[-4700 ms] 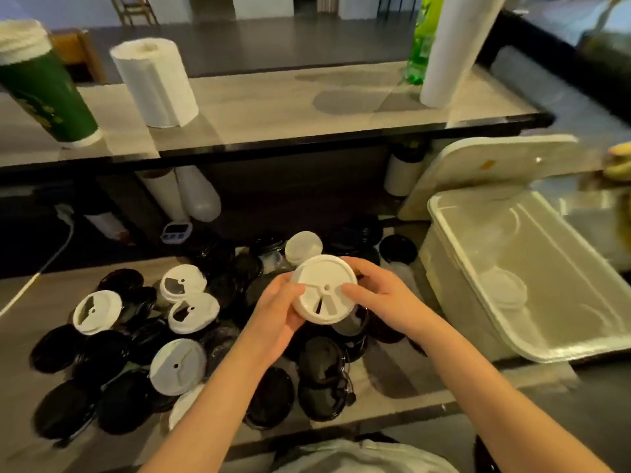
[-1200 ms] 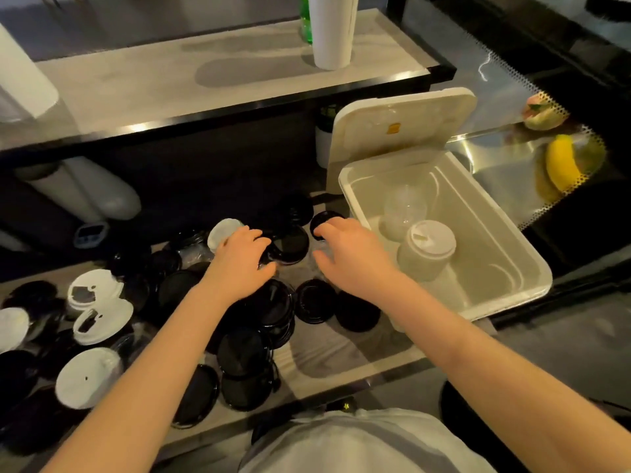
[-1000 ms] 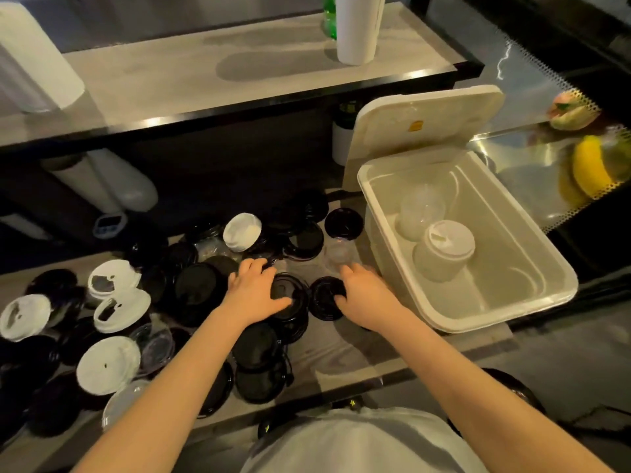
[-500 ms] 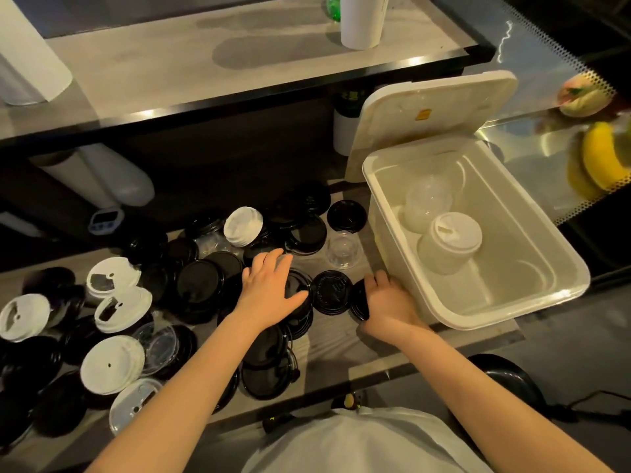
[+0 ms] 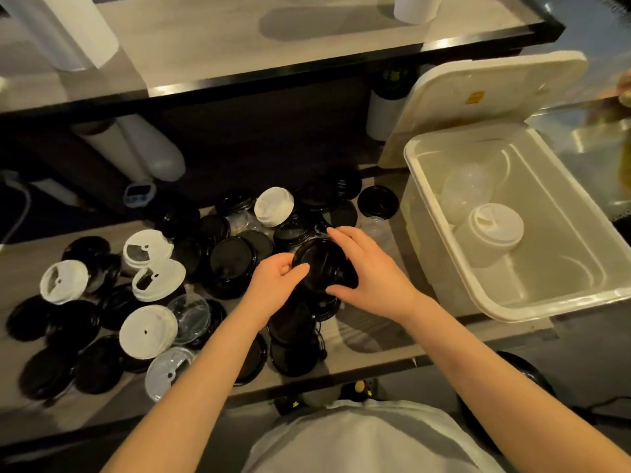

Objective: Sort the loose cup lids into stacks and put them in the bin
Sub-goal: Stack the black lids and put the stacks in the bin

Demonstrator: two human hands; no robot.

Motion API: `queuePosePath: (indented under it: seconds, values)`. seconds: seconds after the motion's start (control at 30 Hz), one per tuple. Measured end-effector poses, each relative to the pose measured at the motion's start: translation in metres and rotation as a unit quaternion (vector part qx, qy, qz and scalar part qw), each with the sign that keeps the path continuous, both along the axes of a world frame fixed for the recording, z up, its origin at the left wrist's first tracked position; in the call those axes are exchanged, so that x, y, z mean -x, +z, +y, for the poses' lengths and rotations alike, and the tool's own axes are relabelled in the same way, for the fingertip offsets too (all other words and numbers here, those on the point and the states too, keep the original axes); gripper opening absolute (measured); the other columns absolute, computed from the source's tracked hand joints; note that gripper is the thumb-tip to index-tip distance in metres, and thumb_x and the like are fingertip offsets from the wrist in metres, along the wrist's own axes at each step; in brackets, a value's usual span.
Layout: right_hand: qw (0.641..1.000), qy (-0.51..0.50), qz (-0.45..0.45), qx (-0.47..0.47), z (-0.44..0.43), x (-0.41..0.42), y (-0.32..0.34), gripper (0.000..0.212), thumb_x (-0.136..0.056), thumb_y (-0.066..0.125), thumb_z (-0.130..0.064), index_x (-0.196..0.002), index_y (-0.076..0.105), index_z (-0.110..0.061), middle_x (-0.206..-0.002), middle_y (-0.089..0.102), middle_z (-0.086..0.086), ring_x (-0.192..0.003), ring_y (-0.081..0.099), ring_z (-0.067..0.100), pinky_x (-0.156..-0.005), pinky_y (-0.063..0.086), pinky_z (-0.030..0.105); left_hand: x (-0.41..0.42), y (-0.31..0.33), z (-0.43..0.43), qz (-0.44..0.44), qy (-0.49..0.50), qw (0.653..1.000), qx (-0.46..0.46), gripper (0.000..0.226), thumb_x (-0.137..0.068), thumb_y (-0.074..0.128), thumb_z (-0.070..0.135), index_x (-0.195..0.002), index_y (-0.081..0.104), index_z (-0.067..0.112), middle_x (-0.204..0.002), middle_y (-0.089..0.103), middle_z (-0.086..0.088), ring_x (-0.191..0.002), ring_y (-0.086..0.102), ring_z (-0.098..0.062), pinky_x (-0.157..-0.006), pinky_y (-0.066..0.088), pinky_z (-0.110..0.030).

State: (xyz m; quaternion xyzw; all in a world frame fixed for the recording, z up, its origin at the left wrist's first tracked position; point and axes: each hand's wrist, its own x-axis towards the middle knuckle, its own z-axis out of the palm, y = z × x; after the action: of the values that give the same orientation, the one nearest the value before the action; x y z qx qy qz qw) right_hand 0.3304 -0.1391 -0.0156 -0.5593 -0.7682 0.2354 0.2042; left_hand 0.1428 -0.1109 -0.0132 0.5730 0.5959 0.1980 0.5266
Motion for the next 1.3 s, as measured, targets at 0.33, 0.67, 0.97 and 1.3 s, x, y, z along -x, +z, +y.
queuePosePath:
  seconds: [0.33, 0.67, 0.97, 1.3]
  values:
    - [0.963, -0.058, -0.134, 0.226, 0.003, -0.028, -0.065, 0.100, -0.078, 0.070, -0.048, -0.151, 0.007, -0.021, -0.159, 0.008, 0.004, -0.145, 0.012, 0.025, -0.117, 0.020, 0.035, 0.043, -0.021, 0.007, -0.024, 0.176, 0.984, 0.021, 0.038, -0.090, 0.057, 0.020, -0.063, 0.030, 0.018, -0.068, 0.037, -0.008, -0.072, 0.043, -0.021, -0.070, 0.039, -0.035]
    - [0.969, -0.163, -0.118, 0.145, -0.002, -0.026, -0.073, 0.077, -0.080, 0.068, -0.042, -0.144, 0.031, -0.019, -0.147, 0.033, 0.004, -0.132, 0.031, 0.028, -0.106, 0.032, 0.036, 0.035, -0.020, 0.003, -0.069, 0.197, 0.976, 0.064, 0.030, -0.089, 0.058, 0.020, -0.118, 0.056, 0.013, -0.118, 0.062, -0.009, -0.110, 0.059, -0.023, -0.094, 0.050, -0.046]
    - [0.985, -0.139, 0.106, 0.010, 0.002, 0.025, -0.023, 0.075, -0.072, 0.078, -0.036, -0.136, 0.042, -0.019, -0.130, 0.041, -0.012, -0.122, 0.036, 0.004, -0.101, 0.029, 0.019, 0.018, -0.013, -0.006, -0.235, 0.229, 0.930, 0.164, 0.020, -0.094, 0.051, 0.011, -0.111, 0.061, 0.011, -0.107, 0.068, -0.010, -0.098, 0.066, -0.021, -0.079, 0.054, -0.035]
    - [0.996, 0.028, 0.064, 0.059, 0.012, 0.090, -0.016, 0.088, -0.067, 0.080, -0.044, -0.141, 0.040, -0.020, -0.143, 0.039, -0.004, -0.133, 0.033, 0.014, -0.109, 0.023, 0.023, 0.056, -0.008, -0.023, -0.350, 0.258, 0.883, 0.179, 0.026, -0.094, 0.047, 0.011, -0.116, 0.060, 0.007, -0.108, 0.068, -0.012, -0.095, 0.066, -0.021, -0.066, 0.051, -0.030]
